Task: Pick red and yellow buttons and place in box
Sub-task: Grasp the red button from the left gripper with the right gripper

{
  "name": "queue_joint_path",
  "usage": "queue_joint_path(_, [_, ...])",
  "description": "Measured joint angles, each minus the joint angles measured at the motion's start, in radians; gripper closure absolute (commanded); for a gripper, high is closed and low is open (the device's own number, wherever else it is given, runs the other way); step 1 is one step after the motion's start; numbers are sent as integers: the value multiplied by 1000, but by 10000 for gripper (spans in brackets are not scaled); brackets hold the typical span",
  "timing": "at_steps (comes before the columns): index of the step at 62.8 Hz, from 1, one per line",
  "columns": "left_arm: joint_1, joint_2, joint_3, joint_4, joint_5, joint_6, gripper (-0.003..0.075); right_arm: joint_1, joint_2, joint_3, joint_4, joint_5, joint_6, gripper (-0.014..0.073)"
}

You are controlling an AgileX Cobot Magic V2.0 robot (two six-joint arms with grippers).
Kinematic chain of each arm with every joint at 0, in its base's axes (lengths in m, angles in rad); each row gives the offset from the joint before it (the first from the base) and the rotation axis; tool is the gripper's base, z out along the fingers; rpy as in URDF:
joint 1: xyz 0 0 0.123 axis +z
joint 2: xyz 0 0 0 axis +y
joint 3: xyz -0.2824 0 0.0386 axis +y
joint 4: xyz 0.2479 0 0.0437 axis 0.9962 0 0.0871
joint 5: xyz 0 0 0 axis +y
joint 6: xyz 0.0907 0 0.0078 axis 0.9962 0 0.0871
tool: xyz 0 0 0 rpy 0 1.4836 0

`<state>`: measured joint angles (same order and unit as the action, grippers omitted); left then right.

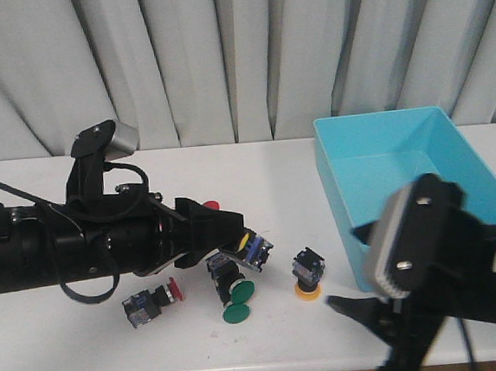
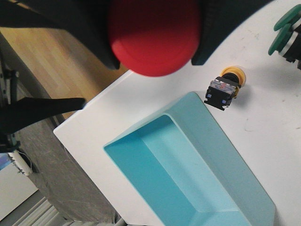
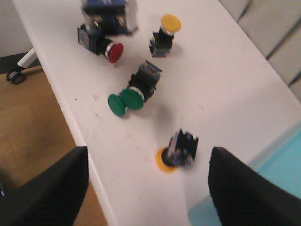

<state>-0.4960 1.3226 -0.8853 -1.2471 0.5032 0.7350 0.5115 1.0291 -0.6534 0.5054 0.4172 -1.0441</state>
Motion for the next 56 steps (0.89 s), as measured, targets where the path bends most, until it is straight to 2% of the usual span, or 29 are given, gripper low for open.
queue_joint_path(9, [0,0,0,0,0,0,582,140,125,-62,11,-153,-77,118])
queue_joint_path(19, [0,0,0,0,0,0,582,210,230,-116,17,-247,-98,118])
queue_joint_path(40, [0,0,0,0,0,0,582,223,316,-173,110,-258,-100,146])
queue_joint_path(56, [0,0,0,0,0,0,582,225,316,-174,124,-244,-100,308])
